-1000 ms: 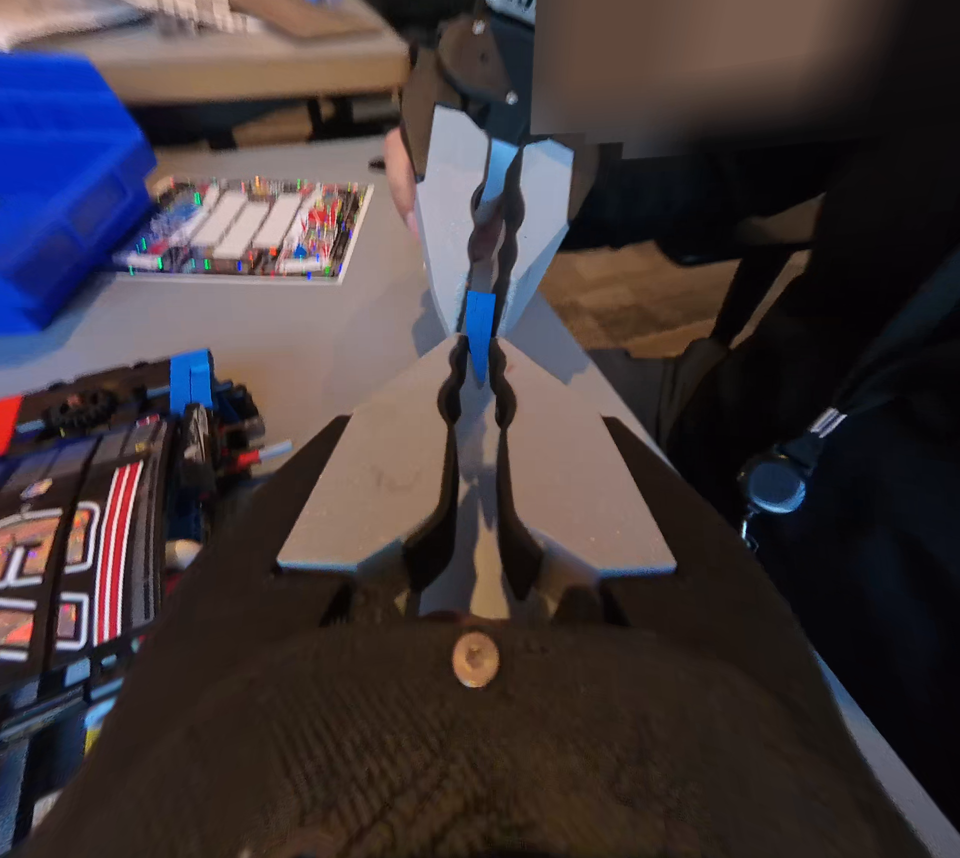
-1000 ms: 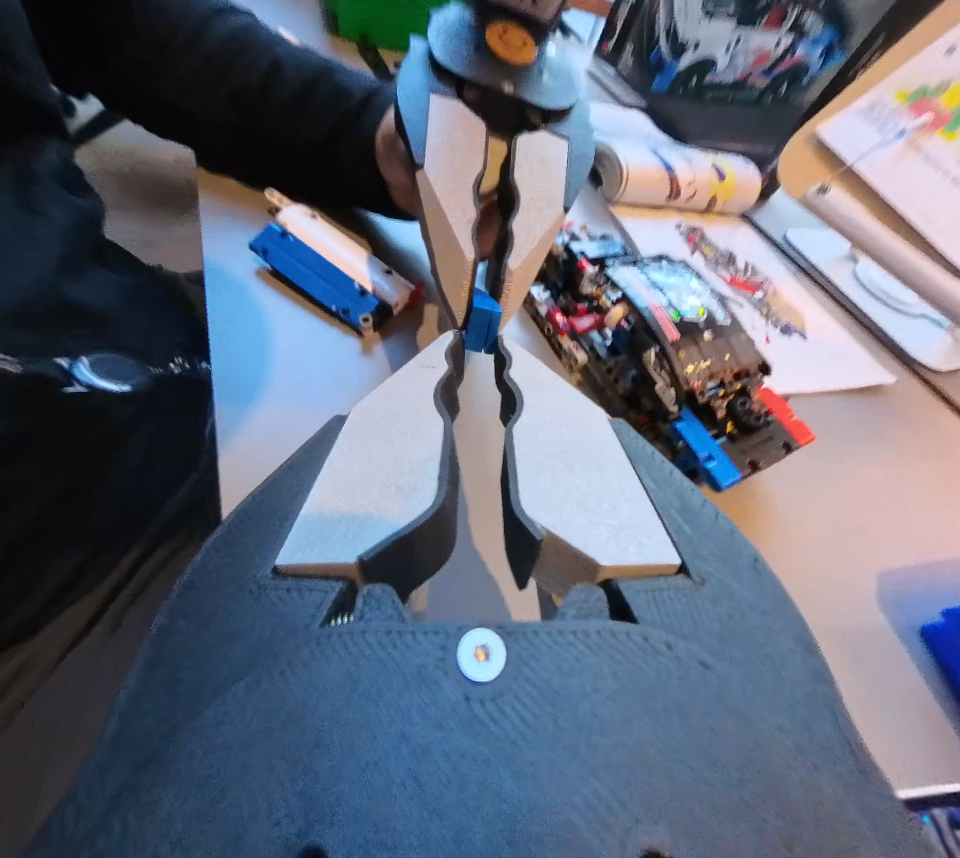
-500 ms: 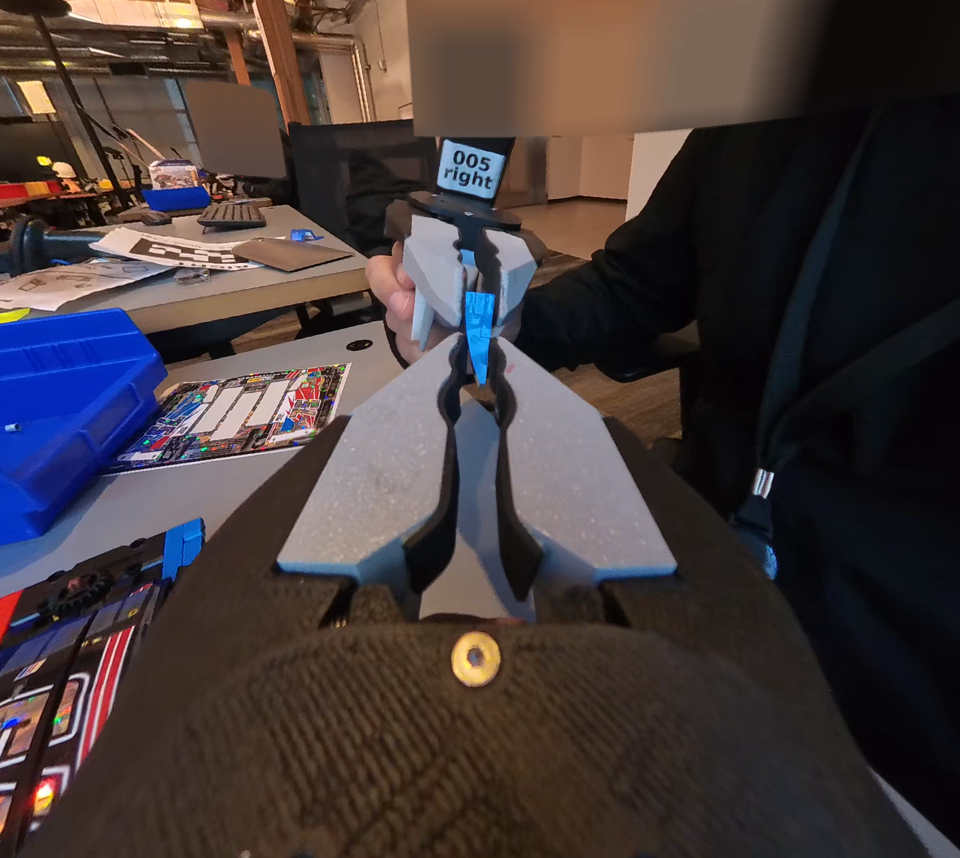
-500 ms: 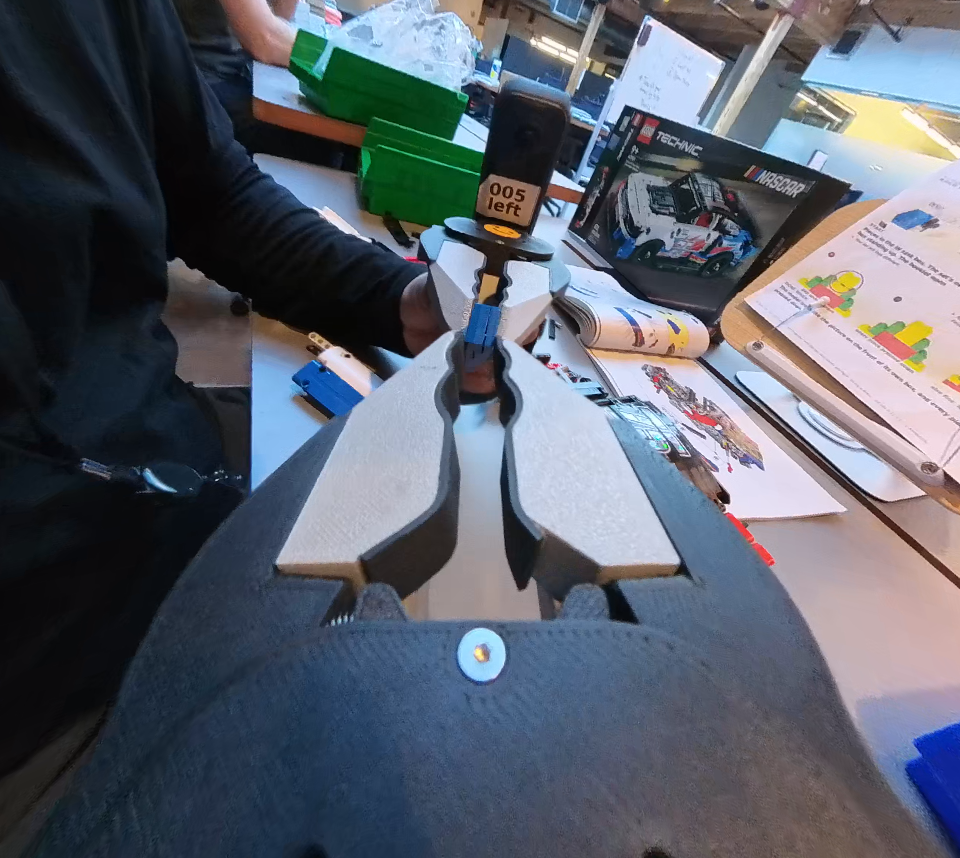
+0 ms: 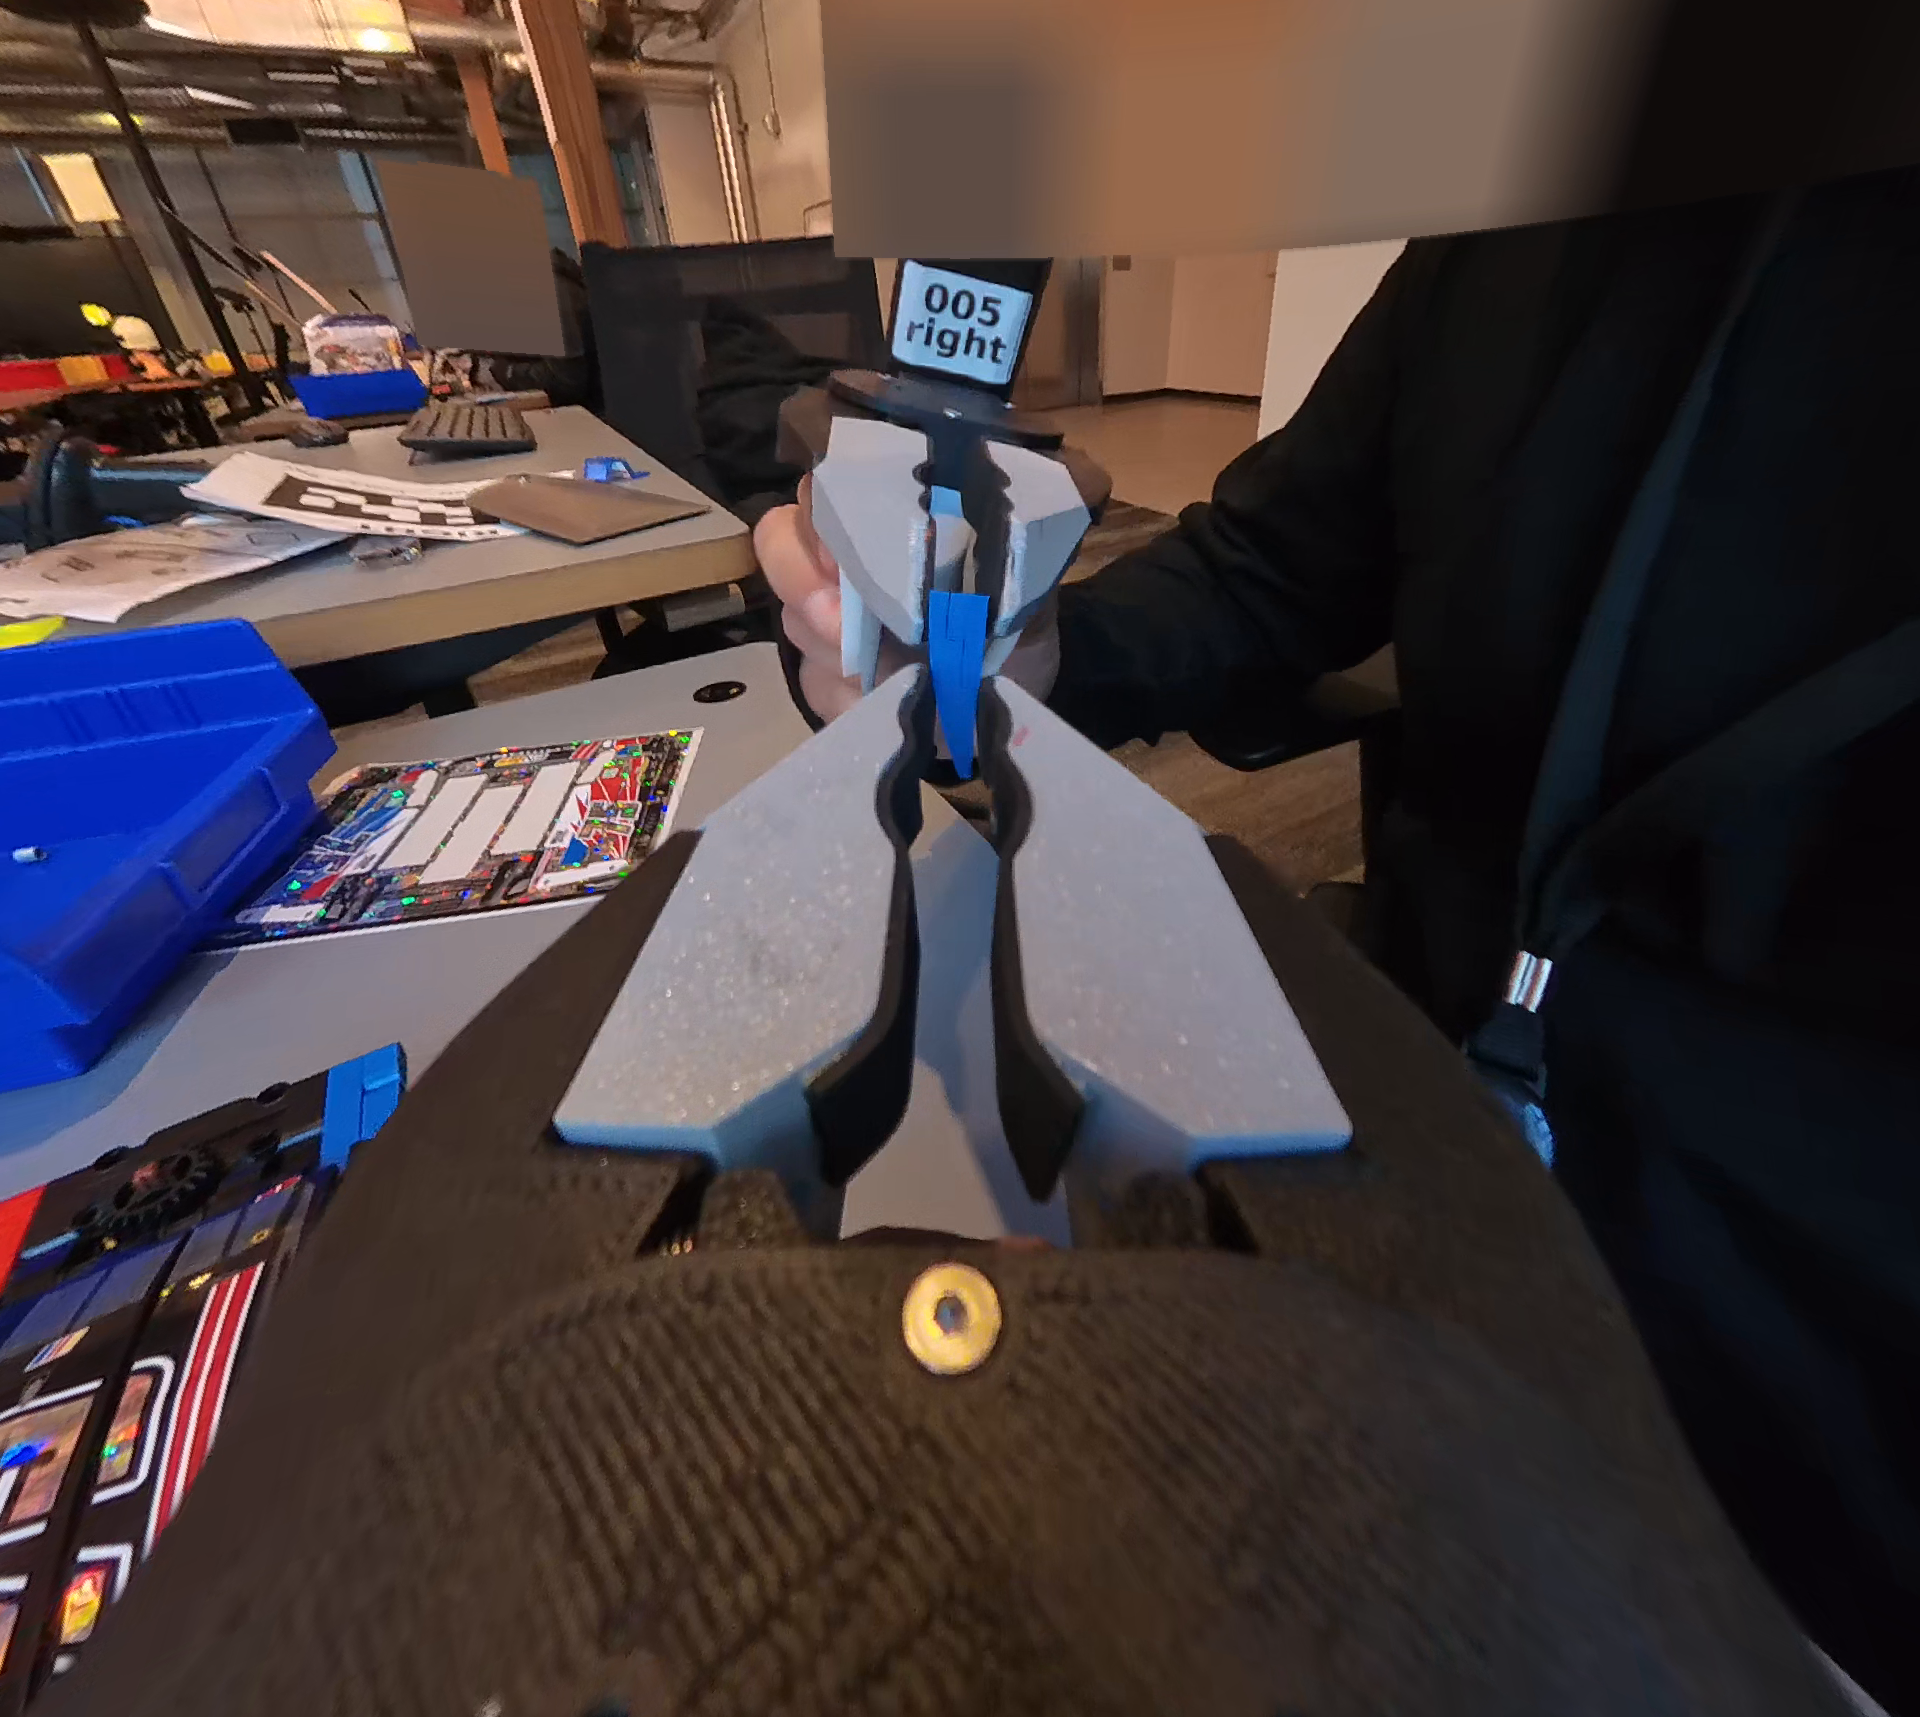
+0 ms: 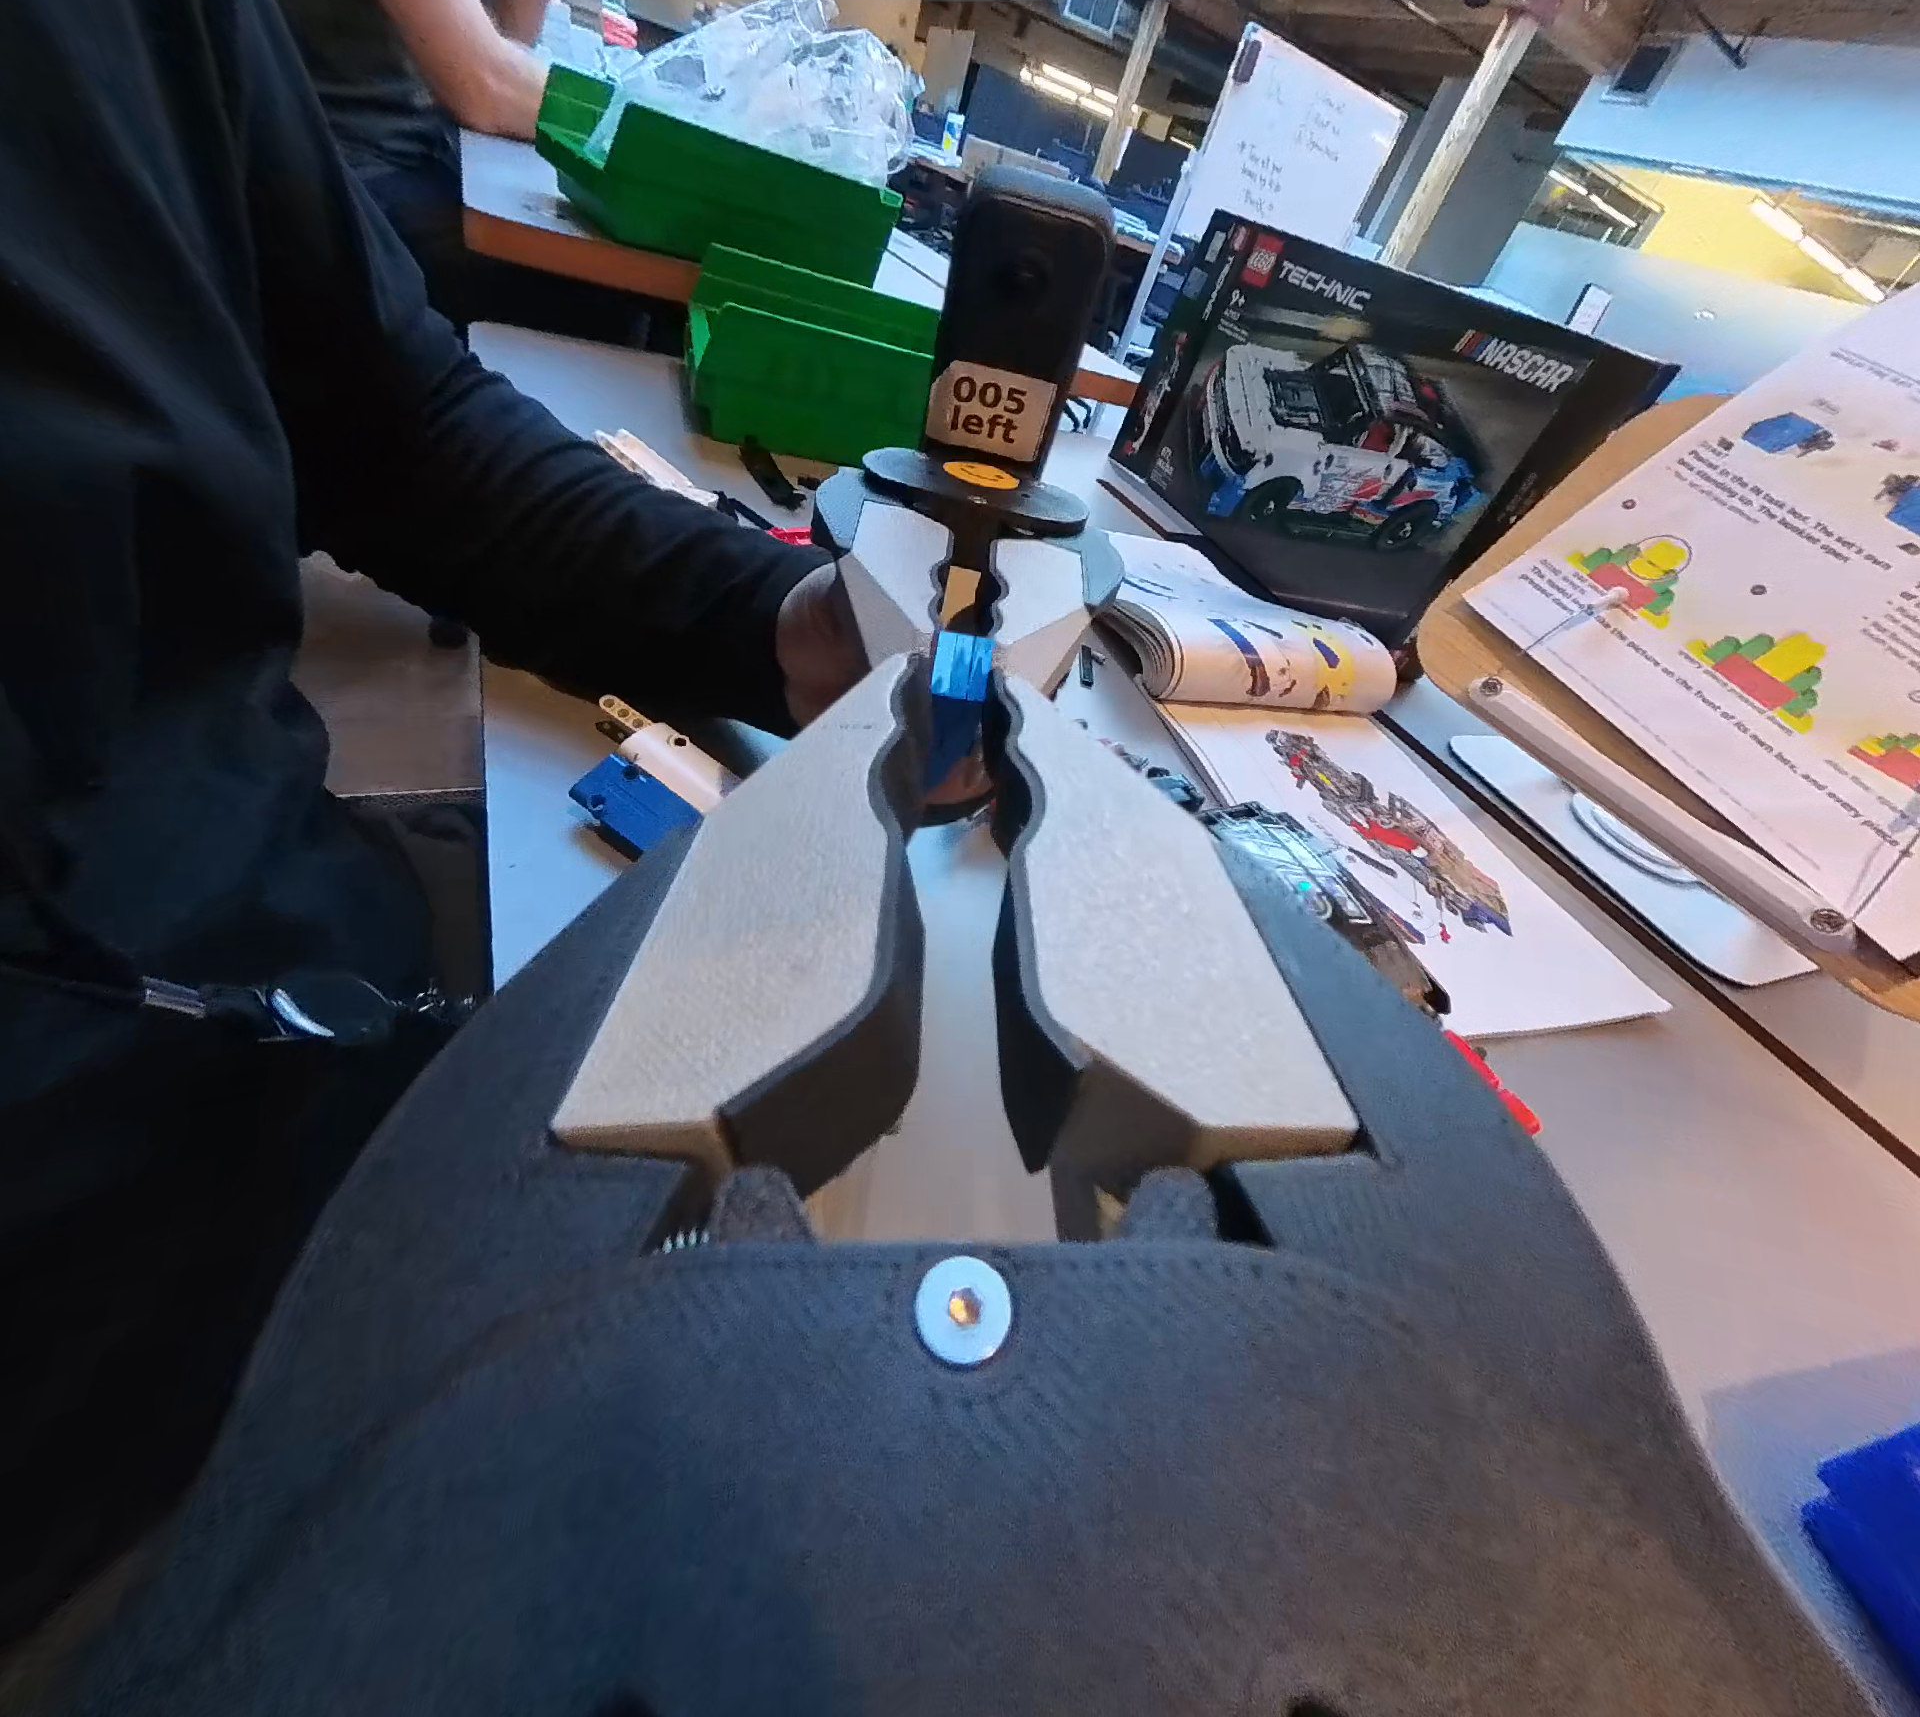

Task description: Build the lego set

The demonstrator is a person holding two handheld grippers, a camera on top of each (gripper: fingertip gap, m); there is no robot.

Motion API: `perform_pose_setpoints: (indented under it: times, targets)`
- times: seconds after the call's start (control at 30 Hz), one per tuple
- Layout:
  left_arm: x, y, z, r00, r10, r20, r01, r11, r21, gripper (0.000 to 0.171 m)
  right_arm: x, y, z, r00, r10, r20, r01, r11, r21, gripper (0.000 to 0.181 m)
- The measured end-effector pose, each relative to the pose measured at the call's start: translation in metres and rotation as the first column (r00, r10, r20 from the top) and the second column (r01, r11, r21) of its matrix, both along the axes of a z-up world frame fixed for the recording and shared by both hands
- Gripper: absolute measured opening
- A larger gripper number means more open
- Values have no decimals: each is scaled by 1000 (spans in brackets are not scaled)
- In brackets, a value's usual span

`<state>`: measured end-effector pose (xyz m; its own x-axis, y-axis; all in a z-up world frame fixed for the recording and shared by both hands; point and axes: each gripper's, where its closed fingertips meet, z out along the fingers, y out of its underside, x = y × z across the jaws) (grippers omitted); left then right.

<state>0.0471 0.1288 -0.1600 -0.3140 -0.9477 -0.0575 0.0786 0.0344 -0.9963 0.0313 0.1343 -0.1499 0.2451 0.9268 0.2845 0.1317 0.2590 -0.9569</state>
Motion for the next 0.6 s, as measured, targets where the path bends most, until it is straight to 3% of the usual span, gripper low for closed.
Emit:
perform_pose_setpoints:
  times: [0.3, 0.4, 0.5, 0.6]
  targets:
    - [0, 11, -21, 987, 22, -161, -26, 999, -28, 5, 1, 11, -20, 999, -8, 51, 8, 1000, -9, 8]
    - [7, 16, -36, 967, 62, -247, -67, 998, -12, 5, 1, 18, -32, 997, -20, 79, 24, 998, -52, 20]
    - [10, 18, -50, 941, 101, -323, -96, 995, 30, 5, -2, 23, -39, 994, -32, 106, 36, 999, -36, 16]
    - [10, 21, -55, 927, 113, -358, -114, 993, 18, 5, -3, 26, -44, 991, -30, 132, 35, 999, -29, 0]
